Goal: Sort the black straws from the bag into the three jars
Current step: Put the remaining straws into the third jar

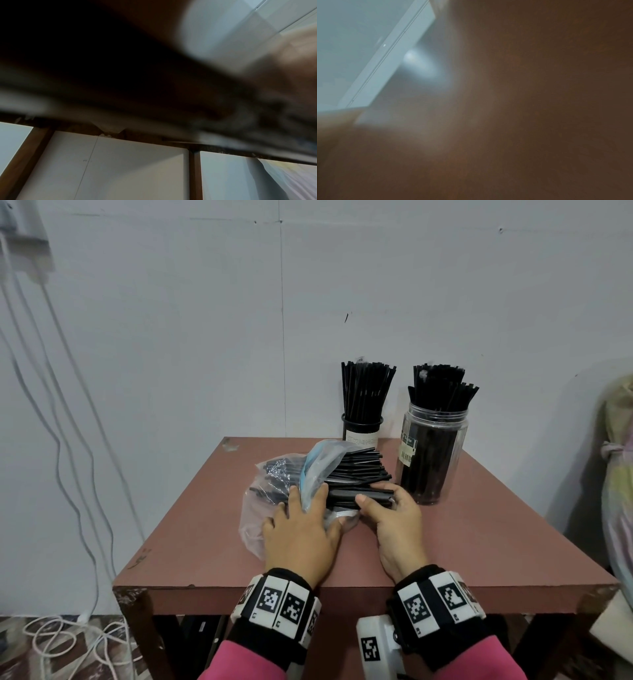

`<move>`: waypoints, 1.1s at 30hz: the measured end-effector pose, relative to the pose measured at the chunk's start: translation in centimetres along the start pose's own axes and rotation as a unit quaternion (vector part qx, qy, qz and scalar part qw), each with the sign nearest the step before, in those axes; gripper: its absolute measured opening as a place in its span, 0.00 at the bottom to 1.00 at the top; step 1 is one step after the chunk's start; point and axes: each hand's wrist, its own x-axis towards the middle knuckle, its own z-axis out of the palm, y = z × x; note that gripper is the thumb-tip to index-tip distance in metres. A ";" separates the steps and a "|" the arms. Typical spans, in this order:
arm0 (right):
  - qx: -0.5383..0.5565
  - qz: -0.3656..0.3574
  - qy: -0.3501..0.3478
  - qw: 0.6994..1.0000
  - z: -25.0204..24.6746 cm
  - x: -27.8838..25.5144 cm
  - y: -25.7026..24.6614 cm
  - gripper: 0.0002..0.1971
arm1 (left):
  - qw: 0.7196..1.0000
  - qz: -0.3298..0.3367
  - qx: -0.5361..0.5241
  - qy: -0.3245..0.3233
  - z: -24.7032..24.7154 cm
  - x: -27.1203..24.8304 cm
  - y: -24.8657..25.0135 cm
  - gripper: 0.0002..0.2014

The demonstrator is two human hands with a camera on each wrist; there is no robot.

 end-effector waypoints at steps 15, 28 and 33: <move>0.109 0.024 0.019 0.994 0.2 0.2 -0.8 0.01 | 1.000 0.017 0.011 -0.023 -0.3 -0.2 0.3 0.29; 0.060 0.042 0.049 0.996 0.3 0.0 -0.8 0.03 | 1.000 0.020 0.014 -0.017 -0.2 -0.3 0.3 0.30; 0.103 0.039 0.091 0.990 0.1 0.3 -1.1 0.02 | 1.000 0.018 0.017 -0.017 -0.2 -0.3 0.3 0.30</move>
